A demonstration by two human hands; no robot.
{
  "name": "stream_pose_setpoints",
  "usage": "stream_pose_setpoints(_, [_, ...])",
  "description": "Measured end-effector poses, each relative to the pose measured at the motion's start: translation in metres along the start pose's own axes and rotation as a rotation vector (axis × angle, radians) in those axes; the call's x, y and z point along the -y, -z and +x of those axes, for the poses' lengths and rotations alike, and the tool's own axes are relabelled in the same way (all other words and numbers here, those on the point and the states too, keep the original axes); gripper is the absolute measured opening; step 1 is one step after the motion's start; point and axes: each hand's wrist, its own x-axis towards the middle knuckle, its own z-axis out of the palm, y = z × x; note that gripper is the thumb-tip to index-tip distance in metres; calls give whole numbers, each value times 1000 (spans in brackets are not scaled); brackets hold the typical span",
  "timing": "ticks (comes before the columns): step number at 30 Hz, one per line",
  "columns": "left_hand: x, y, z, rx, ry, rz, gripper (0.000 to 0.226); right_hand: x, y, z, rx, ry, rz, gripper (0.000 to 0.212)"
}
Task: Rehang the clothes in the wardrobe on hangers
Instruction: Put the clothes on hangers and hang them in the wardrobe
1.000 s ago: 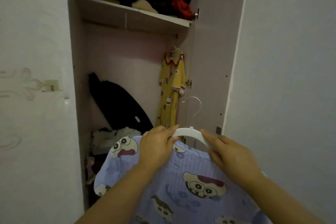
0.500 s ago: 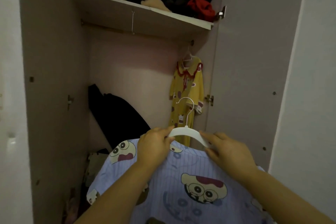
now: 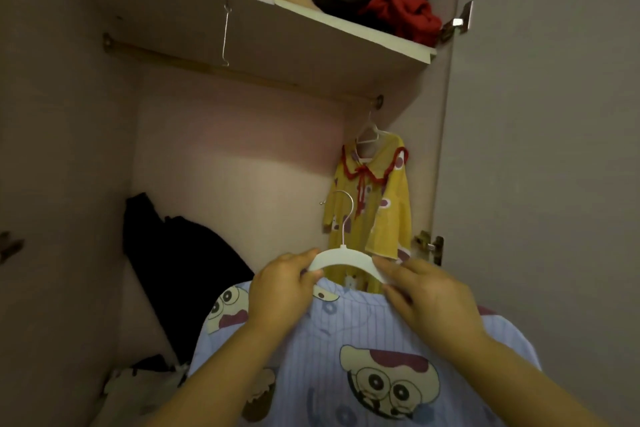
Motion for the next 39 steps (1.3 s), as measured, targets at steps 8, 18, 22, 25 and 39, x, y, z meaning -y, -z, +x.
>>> stream_pose_setpoints(8, [32, -68, 118, -66, -7, -16, 39, -69, -63, 116, -18, -22, 22, 44])
stream_pose_setpoints(18, [75, -139, 266, -58, -89, -70, 63, -123, -105, 258, -151, -45, -120, 25])
stream_pose_setpoints(22, [96, -159, 335, -50, -154, -114, 68, -134, -121, 320, -199, -95, -162, 24])
stream_pose_setpoints(25, [111, -171, 382, -29, -186, -121, 68, -141, -130, 363, -255, -144, -240, 23])
stream_pose_setpoints(39, [145, -214, 471, -18, -307, -199, 68, -173, -169, 493, -205, -412, -250, 14])
